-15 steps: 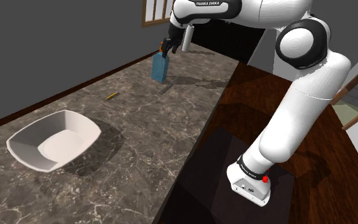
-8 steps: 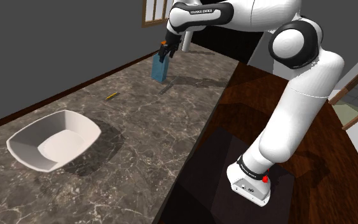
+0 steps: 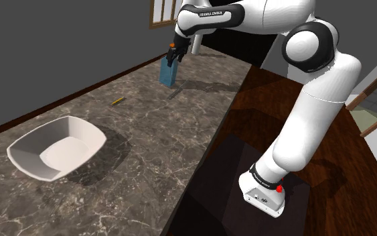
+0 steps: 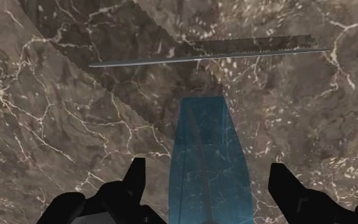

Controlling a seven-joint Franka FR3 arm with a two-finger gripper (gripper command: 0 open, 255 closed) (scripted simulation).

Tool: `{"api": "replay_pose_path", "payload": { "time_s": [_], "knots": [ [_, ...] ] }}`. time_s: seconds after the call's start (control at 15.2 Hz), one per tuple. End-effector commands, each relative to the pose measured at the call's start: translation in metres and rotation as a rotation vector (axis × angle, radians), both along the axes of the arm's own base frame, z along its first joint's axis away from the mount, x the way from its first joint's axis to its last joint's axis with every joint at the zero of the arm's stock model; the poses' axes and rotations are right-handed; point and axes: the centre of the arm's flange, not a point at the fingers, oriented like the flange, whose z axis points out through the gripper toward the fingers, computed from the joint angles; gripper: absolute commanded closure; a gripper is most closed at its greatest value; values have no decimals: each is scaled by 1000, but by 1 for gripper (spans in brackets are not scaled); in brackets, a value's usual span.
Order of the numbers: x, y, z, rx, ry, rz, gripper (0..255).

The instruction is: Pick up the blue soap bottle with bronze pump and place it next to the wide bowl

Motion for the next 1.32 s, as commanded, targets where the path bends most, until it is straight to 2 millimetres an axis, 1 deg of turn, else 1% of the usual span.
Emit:
{"api": "replay_pose_path", "payload": {
  "time_s": [0.0, 0.59, 1.25],
  "knots": [
    [0, 0, 0, 0, 0, 0, 255],
    [0, 0, 0, 0, 0, 0, 255],
    [0, 0, 53, 0, 0, 0, 255]
  ]
}}
